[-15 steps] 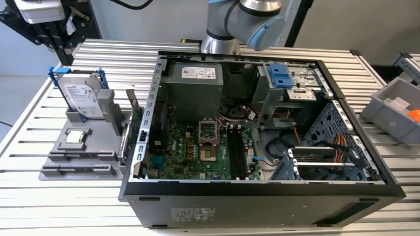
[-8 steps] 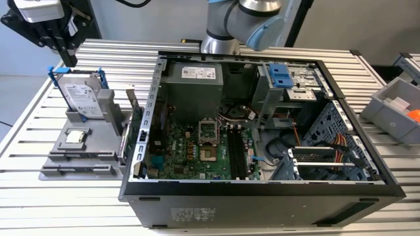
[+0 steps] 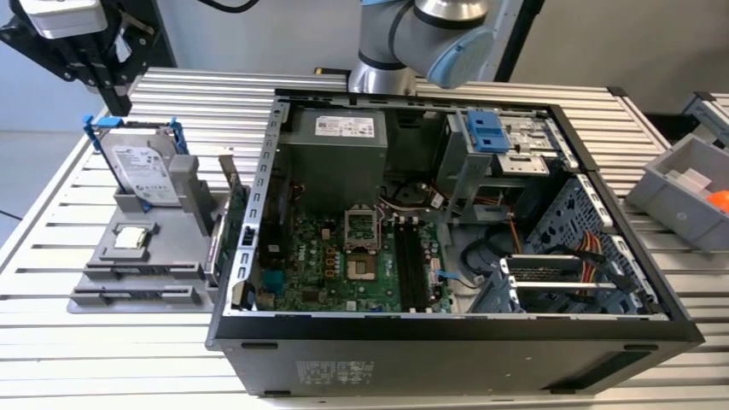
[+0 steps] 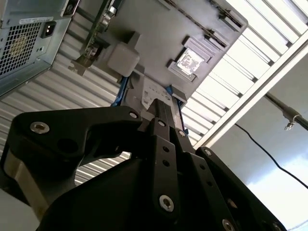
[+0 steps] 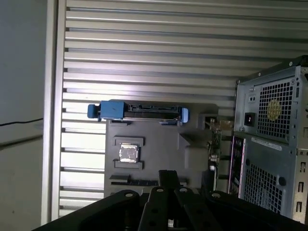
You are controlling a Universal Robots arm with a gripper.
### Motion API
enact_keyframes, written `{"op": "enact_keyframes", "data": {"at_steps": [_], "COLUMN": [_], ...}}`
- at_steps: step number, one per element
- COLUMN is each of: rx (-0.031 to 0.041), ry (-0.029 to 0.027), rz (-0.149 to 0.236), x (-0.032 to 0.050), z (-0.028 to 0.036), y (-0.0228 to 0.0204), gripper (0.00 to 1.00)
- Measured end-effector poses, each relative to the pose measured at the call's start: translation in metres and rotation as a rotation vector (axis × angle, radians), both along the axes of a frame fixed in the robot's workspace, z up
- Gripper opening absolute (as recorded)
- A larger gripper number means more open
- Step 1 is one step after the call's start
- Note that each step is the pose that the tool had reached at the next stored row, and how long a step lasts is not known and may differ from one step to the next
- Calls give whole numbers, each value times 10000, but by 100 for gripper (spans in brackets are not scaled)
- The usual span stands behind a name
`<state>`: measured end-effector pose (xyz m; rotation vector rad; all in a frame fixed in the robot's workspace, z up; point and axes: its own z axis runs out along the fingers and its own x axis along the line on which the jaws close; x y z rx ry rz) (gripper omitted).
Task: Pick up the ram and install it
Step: 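Reach for the ram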
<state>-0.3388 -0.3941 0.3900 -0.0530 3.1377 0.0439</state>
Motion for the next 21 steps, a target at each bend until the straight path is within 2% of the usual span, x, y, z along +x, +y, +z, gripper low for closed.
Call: {"op": "enact_keyframes", "data": {"at_steps": [4, 7, 17, 21], "rx": [1, 0, 18, 26], "ry": [-1, 1, 0, 0], "rz": [-1, -1, -1, -1], "x": [-1, -1, -1, -2], "z": [-2, -4, -16, -21], "y": [-2, -32, -240, -338], "gripper": [0, 0, 0, 0]}}
